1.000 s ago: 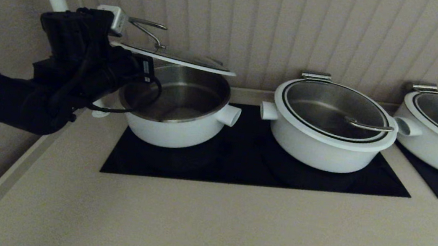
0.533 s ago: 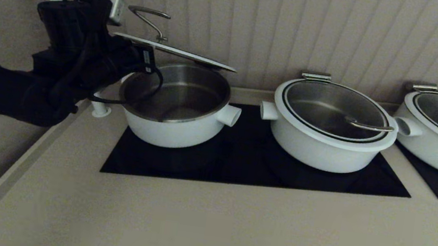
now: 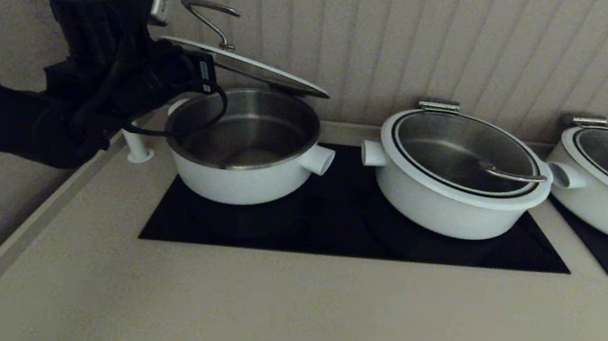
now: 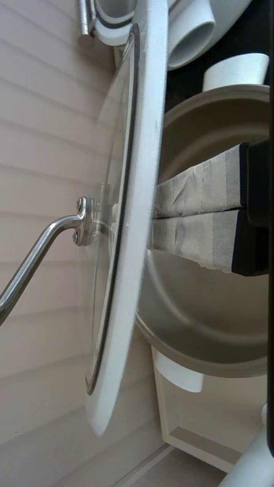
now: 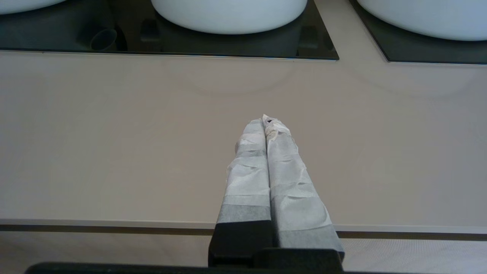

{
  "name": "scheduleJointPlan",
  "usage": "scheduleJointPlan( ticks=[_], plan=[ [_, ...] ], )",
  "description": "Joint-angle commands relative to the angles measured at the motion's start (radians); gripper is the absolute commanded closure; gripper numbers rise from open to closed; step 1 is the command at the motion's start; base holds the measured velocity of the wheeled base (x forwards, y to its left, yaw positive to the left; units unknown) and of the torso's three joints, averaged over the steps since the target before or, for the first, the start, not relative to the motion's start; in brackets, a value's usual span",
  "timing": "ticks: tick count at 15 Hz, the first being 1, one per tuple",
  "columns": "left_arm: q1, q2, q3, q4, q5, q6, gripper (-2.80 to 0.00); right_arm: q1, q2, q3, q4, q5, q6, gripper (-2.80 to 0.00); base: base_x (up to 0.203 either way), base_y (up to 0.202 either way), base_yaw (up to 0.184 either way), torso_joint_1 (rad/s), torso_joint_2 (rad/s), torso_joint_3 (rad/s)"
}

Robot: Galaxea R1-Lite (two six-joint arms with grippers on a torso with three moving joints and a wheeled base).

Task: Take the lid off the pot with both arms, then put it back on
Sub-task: Open the pot lid completely

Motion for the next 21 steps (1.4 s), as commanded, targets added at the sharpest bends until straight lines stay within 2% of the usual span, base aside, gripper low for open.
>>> scheduleJointPlan(
  ticks=[1, 6, 15, 21],
  plan=[
    [0.001, -0.006, -0.005, -0.005, 0.001, -0.002, 0.0, 0.0, 0.0, 0.0, 0.0, 0.0, -0.001, 0.0, 0.0, 0.0, 0.0, 0.0, 0.0, 0.0],
    [0.001, -0.01, -0.016, -0.007, 0.001, 0.002, 0.0, 0.0, 0.0, 0.0, 0.0, 0.0, -0.001, 0.0, 0.0, 0.0, 0.0, 0.0, 0.0, 0.0],
    [0.001, 0.039, -0.051, -0.117, -0.002, 0.0, 0.0, 0.0, 0.0, 0.0, 0.0, 0.0, -0.001, 0.0, 0.0, 0.0, 0.0, 0.0, 0.0, 0.0],
    [0.0, 0.066, -0.066, -0.12, -0.001, 0.001, 0.0, 0.0, 0.0, 0.0, 0.0, 0.0, -0.001, 0.0, 0.0, 0.0, 0.0, 0.0, 0.0, 0.0]
  ],
)
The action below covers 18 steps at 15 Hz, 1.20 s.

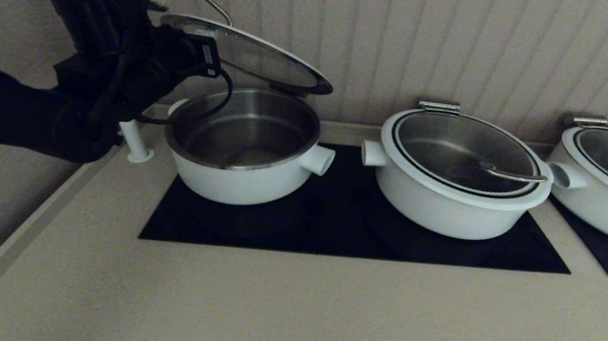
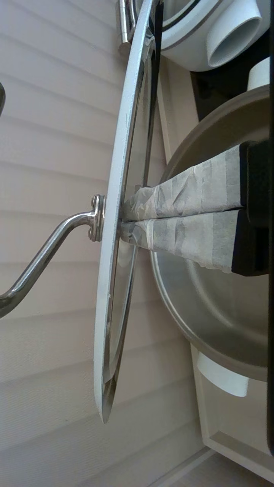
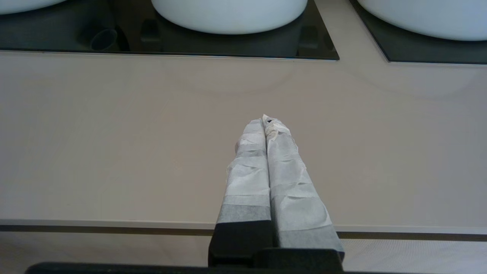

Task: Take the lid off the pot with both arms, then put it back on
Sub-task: Open the pot lid completely

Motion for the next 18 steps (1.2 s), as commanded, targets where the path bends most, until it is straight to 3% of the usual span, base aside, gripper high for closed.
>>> scheduleJointPlan(
  ticks=[1, 18],
  plan=[
    [0.0, 0.021, -0.012, -0.007, 0.001, -0.001, 0.0, 0.0, 0.0, 0.0, 0.0, 0.0, -0.001, 0.0, 0.0, 0.0, 0.0, 0.0, 0.0, 0.0],
    [0.0, 0.141, -0.268, -0.004, 0.001, 0.0, 0.0, 0.0, 0.0, 0.0, 0.0, 0.0, -0.001, 0.0, 0.0, 0.0, 0.0, 0.0, 0.0, 0.0]
  ],
)
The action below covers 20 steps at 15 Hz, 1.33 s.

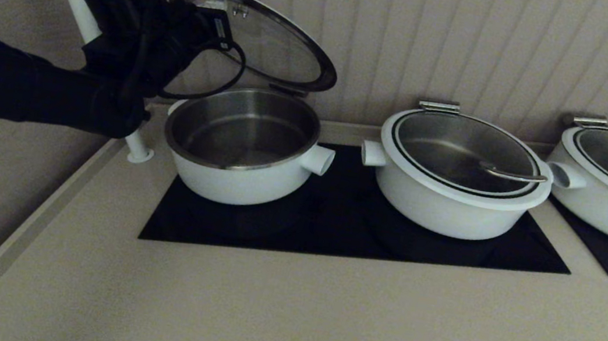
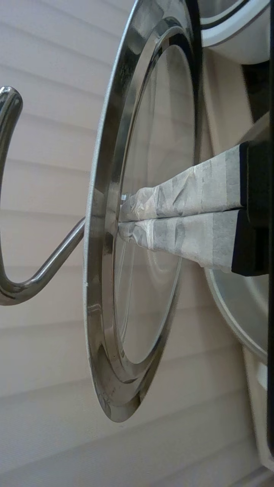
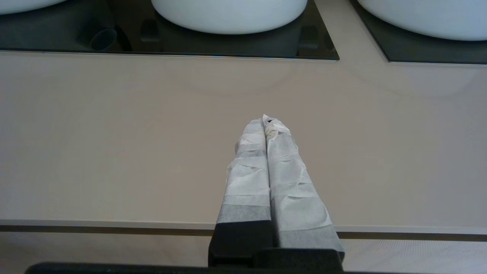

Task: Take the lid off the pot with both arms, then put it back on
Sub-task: Open the pot lid completely

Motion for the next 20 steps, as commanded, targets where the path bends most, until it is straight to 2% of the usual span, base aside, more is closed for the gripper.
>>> scheduleJointPlan(
  ticks=[1, 4, 20],
  plan=[
    [-0.001, 0.026, -0.021, -0.005, 0.001, 0.001, 0.0, 0.0, 0.0, 0.0, 0.0, 0.0, 0.0, 0.0, 0.0, 0.0, 0.0, 0.0, 0.0, 0.0],
    [0.0, 0.058, -0.043, -0.007, 0.001, 0.003, 0.0, 0.0, 0.0, 0.0, 0.0, 0.0, 0.0, 0.0, 0.0, 0.0, 0.0, 0.0, 0.0, 0.0],
    [0.0, 0.235, -0.316, 0.006, 0.0, 0.002, 0.0, 0.0, 0.0, 0.0, 0.0, 0.0, 0.0, 0.0, 0.0, 0.0, 0.0, 0.0, 0.0, 0.0]
  ],
)
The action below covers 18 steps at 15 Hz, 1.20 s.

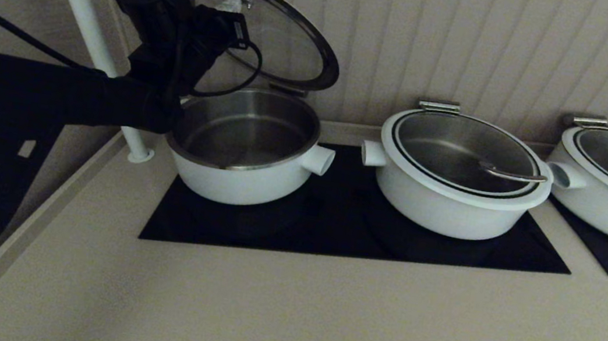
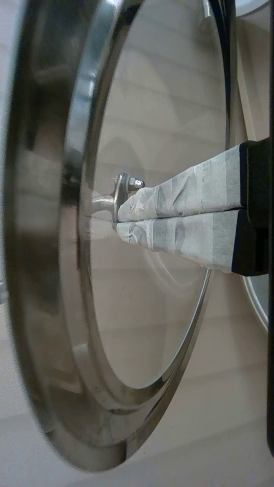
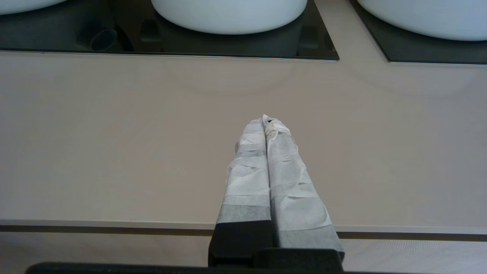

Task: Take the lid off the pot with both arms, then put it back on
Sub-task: Open the pot lid completely

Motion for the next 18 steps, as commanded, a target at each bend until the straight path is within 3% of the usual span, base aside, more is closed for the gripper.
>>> scheduleJointPlan(
  ticks=[1, 7, 18],
  plan=[
    [0.0, 0.027, -0.022, -0.004, 0.0, 0.0, 0.0, 0.0, 0.0, 0.0, 0.0, 0.0, -0.002, 0.0, 0.0, 0.0, 0.0, 0.0, 0.0, 0.0],
    [0.0, 0.041, -0.076, 0.001, -0.001, 0.0, 0.0, 0.0, 0.0, 0.0, 0.0, 0.0, 0.0, 0.0, 0.0, 0.0, 0.0, 0.0, 0.0, 0.0],
    [0.001, -0.003, -0.051, 0.016, 0.003, 0.0, 0.0, 0.0, 0.0, 0.0, 0.0, 0.0, 0.0, 0.0, 0.0, 0.0, 0.0, 0.0, 0.0, 0.0]
  ],
)
